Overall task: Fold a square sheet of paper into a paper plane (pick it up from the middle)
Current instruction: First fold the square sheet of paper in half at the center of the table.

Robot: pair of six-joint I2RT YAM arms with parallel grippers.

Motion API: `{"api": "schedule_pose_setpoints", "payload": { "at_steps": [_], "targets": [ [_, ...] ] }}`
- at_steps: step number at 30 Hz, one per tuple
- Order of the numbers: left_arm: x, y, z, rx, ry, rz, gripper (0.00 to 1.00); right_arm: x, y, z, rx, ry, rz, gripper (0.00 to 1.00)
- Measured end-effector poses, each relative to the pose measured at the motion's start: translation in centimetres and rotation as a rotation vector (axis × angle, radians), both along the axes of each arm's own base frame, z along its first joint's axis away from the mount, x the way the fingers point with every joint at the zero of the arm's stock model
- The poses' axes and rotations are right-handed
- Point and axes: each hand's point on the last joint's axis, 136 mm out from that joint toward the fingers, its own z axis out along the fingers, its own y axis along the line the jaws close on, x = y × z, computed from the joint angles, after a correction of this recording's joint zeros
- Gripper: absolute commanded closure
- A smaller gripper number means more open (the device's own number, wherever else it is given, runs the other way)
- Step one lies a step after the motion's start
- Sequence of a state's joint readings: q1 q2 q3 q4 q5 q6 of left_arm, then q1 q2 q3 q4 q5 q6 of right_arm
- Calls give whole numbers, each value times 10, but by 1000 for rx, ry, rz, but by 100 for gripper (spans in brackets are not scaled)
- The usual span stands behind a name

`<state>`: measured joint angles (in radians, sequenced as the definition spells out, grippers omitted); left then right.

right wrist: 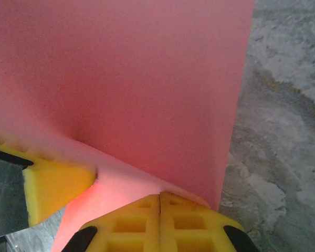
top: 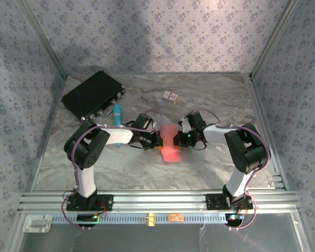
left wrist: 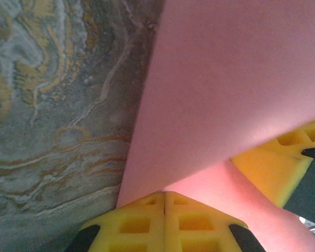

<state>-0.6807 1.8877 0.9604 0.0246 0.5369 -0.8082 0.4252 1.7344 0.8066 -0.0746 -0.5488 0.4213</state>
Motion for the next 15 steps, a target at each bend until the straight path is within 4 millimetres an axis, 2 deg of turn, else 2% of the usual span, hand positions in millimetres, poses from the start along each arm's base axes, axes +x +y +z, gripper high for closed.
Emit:
{"api": "schedule_pose_setpoints", "payload": {
  "at_steps": [10,12,15],
  "targets": [
    [-5,4,7,30,-4,5,98,0,-1,0,3,-7,-7,100],
    [-7,1,13,28,0,0,98,-1,-1,0,4,-9,-7,100],
    [-10,-14,24,7,-12,-20,98,-1,-1,1,2,-13,-9,100]
  ]
}}
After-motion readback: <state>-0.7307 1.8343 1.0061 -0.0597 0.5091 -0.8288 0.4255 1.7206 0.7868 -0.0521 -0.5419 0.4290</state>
